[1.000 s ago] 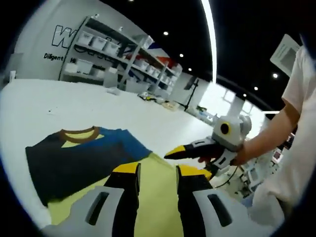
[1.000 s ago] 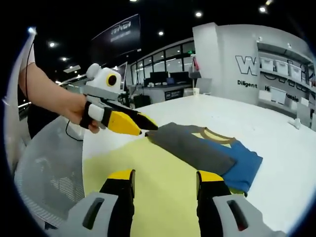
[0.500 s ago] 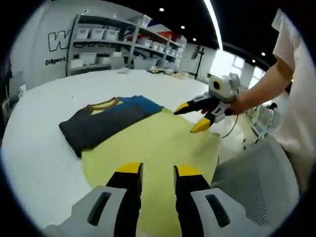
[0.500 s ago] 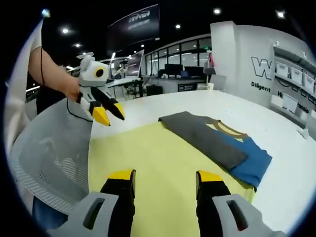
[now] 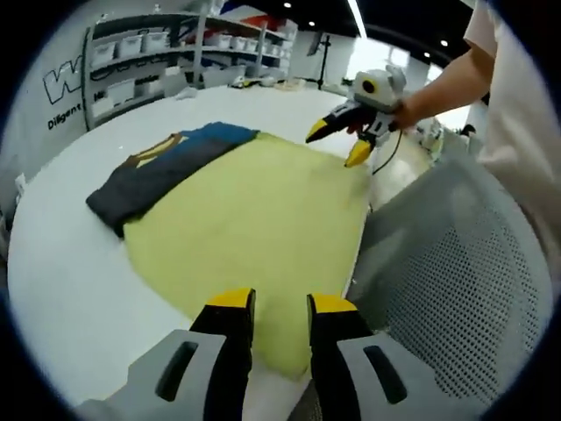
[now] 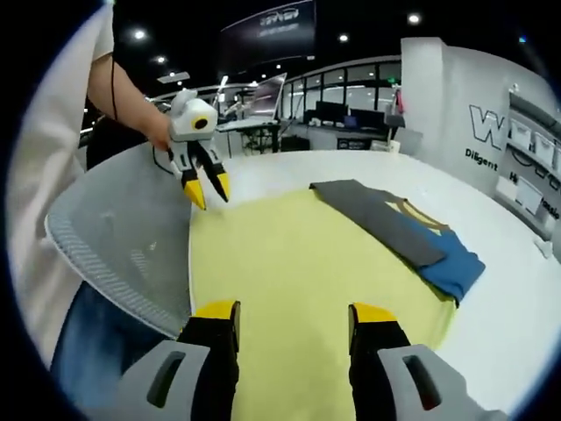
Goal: Fold the garment on the visible template until the final outline fits inside the template.
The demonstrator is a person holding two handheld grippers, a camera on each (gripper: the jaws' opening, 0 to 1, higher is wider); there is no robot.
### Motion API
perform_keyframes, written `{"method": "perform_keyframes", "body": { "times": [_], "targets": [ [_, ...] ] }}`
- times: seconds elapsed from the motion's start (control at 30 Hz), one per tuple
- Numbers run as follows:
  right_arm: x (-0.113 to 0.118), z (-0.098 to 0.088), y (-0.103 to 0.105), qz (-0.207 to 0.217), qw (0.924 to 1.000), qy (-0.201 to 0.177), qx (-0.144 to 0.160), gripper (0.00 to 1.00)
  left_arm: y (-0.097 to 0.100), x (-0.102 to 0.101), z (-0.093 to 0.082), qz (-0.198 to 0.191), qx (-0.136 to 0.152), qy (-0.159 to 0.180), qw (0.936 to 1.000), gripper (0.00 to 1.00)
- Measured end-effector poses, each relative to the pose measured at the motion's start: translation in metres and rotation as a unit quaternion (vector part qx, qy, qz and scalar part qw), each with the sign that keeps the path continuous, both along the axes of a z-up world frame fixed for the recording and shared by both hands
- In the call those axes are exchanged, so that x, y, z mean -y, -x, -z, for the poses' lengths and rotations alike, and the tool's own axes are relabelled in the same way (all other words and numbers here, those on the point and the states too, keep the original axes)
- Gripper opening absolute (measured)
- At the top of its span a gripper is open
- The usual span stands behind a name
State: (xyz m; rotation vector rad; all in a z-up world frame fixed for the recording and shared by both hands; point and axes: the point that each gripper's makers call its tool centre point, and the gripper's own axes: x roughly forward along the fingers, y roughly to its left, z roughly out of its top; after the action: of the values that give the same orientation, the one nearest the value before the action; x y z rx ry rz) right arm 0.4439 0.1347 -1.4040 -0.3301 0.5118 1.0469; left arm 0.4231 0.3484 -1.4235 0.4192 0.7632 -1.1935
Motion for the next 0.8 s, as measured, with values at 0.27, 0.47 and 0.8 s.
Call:
{"method": "perform_keyframes", "body": {
  "times": [0.27,0.47,0.8],
  "targets": [
    [0.025,0.018,0.034,-0.031,0.9984,0.048,-0.008,0.42,0.018,-0.024,0.014,0.049,0.007,-0.043,0.9979,0.23],
    [0.038,0.025,0.043,-0.028,0.9973,0.067,-0.008,0.34,0.016,-0.037,0.018,0.059,0.022,-0.059,0.9963,0.19],
    [0.052,0.034,0.051,-0.027,0.9951,0.094,-0.009,0.25,0.014,-0.032,0.019,0.092,0.033,-0.062,0.9933,0.16]
  ]
}}
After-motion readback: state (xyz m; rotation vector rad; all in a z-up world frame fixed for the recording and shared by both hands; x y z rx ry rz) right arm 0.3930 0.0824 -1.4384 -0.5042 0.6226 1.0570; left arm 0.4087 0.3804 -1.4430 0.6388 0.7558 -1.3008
